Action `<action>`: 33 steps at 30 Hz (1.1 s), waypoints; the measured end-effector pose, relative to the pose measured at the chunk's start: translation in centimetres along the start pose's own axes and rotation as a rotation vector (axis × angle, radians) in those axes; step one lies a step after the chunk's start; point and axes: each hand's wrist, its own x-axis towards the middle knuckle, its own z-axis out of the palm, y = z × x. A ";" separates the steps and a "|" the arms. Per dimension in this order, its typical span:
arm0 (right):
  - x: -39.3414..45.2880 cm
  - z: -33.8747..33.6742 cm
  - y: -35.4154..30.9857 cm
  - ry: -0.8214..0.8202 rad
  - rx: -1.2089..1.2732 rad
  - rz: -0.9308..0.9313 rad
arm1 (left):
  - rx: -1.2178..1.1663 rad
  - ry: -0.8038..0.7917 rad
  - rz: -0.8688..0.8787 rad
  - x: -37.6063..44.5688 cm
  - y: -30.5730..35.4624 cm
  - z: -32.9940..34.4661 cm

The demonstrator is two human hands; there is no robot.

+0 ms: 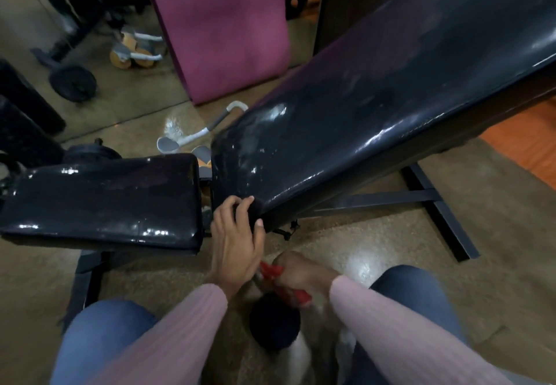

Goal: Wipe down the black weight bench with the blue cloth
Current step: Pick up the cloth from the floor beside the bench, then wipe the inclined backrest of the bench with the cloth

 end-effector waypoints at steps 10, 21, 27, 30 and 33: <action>-12.0 -13.8 -7.4 0.223 0.245 -0.397 | -0.327 -0.093 0.034 7.7 8.3 -4.4; -21.7 -23.9 -10.7 1.023 -0.446 -0.454 | -0.685 -0.114 0.008 13.3 19.0 -8.6; -27.8 -31.0 -10.7 1.235 -0.517 -0.309 | -0.431 -0.198 0.259 16.7 26.9 -7.0; -31.5 -34.1 -10.6 1.308 -0.642 -0.298 | -0.434 -0.189 0.352 18.7 32.4 -7.5; -34.6 -38.2 -10.1 1.598 -0.957 -0.308 | -0.425 -0.205 0.426 21.0 37.0 -8.0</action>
